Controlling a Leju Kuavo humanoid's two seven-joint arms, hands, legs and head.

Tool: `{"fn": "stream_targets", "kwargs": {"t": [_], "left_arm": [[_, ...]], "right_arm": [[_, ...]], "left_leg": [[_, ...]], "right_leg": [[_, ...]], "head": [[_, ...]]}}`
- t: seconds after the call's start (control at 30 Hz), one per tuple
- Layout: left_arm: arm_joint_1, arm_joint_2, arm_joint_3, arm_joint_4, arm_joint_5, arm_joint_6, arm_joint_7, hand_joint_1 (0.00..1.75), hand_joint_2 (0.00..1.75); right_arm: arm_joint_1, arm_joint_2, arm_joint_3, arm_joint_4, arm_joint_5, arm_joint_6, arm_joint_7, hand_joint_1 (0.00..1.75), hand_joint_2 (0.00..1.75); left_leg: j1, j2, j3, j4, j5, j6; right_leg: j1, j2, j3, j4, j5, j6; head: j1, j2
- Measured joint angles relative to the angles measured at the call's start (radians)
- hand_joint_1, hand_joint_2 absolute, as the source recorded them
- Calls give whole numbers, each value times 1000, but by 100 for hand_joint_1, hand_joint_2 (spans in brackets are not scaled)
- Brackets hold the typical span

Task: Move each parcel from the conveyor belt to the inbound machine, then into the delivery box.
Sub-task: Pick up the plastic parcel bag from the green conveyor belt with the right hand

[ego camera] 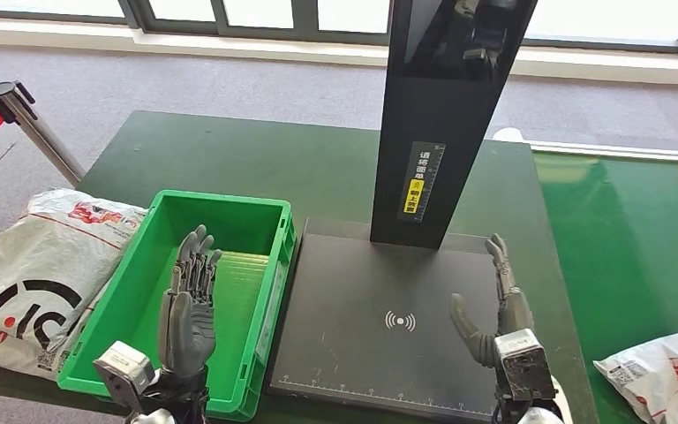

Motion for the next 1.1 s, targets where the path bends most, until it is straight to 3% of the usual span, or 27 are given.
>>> {"fn": "stream_targets", "kwargs": {"t": [0.3,0.47,0.57,0.73,0.87,1.1], "left_arm": [[0,0,10,-6,-3,-1,-2,0,0],[11,-2,14,-33,-37,-29,-18,0,0],[18,-3,18,-56,-47,-42,-26,0,0],[28,-10,36,-94,-54,-53,-30,0,0],[45,-11,53,-115,-46,-53,-44,0,0],[69,-11,59,-128,-30,-36,-70,0,0]], "right_arm": [[8,-12,-57,-46,124,-70,52,0,175],[33,-17,-99,-77,526,-239,204,0,175],[64,-25,-137,-93,732,-286,282,0,175],[78,-51,-258,-64,969,-233,404,0,175],[50,-84,-383,37,1045,-152,457,0,175],[-34,-195,-502,280,1086,-134,487,0,175]], "left_leg": [[0,2,-4,0,-1,1],[0,1,0,0,0,0],[0,1,0,0,-1,1],[-1,1,-6,0,-1,1],[-2,2,-6,0,-1,2],[-2,2,-6,0,-1,2]], "right_leg": [[0,1,0,0,0,0],[0,1,0,0,0,0],[0,1,0,0,0,0],[0,1,0,-1,-1,1],[0,1,0,-1,0,1],[-1,1,0,-1,0,2]], "head": [[0,0],[0,0],[0,0],[0,0],[0,0],[0,0]]}}
